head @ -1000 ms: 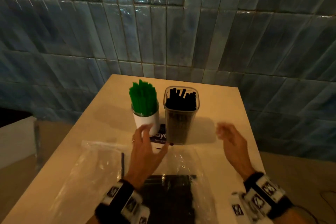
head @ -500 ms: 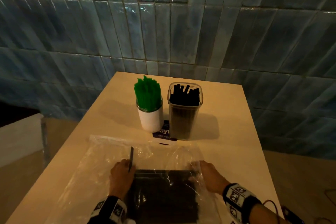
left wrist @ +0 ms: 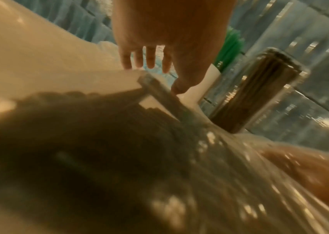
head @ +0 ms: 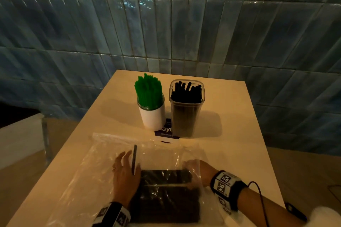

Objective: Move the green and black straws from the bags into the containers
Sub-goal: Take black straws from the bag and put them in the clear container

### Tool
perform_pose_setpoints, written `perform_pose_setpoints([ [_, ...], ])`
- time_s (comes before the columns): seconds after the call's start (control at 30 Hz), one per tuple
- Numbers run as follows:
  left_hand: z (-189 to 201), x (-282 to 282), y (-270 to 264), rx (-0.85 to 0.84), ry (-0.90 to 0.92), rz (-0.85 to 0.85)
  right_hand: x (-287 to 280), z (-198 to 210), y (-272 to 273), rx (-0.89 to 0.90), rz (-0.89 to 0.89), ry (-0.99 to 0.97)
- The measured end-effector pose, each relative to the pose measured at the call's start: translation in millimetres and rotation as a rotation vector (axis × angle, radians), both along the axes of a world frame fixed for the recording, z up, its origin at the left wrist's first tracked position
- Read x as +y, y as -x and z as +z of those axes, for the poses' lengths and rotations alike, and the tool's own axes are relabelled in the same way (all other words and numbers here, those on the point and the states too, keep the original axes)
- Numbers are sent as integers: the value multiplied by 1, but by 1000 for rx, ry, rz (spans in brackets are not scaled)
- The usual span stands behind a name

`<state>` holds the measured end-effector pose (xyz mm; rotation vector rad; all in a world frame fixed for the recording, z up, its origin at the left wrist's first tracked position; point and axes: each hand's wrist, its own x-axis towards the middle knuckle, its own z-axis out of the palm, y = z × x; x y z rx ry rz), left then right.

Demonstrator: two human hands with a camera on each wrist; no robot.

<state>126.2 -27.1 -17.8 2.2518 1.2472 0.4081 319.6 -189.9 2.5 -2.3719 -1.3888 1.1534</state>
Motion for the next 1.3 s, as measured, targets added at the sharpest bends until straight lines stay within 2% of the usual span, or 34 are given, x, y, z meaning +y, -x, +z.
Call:
perform_pose_setpoints([
  [0.1, 14, -18, 1, 98, -11, -295, -1, 4, -2, 112, -50, -15],
  [0.17, 19, -29, 0, 254, 41, -502, -2, 7, -3, 132, -33, 4],
  [0.23, 15, -37, 0, 416, 99, -602, -3, 4, -3, 116, -28, 48],
  [0.3, 9, -41, 0, 513, 83, -649, -4, 2, 0, 110, -60, 62],
  [0.43, 6, -40, -2, 542, 51, -659, -6, -3, -1, 182, -178, 38],
  [0.63, 6, -40, -2, 534, 28, -675, -11, 9, -1, 128, -158, 31],
  [0.67, 8, -41, -4, 532, 27, -670, -13, 6, -1, 103, -168, 17],
  [0.73, 9, -42, -4, 552, 30, -662, -18, 0, -2, -55, -89, -38],
  [0.77, 9, -42, -4, 564, 40, -663, -20, 1, 0, -65, -99, -41],
  [0.83, 10, -42, -3, 574, 72, -661, -21, 1, 1, -76, -139, -4],
  [1.03, 8, -42, -4, 544, -24, -647, -47, 16, -18, -355, 19, 108],
  [1.1, 4, -39, -4, 561, 53, -672, -65, 22, -30, -394, -8, 120],
  [1.17, 4, -39, -6, 597, 39, -693, -85, 31, -45, -407, -54, 166],
  [1.3, 3, -40, -6, 563, 56, -680, -125, 60, -79, -456, -218, 250],
])
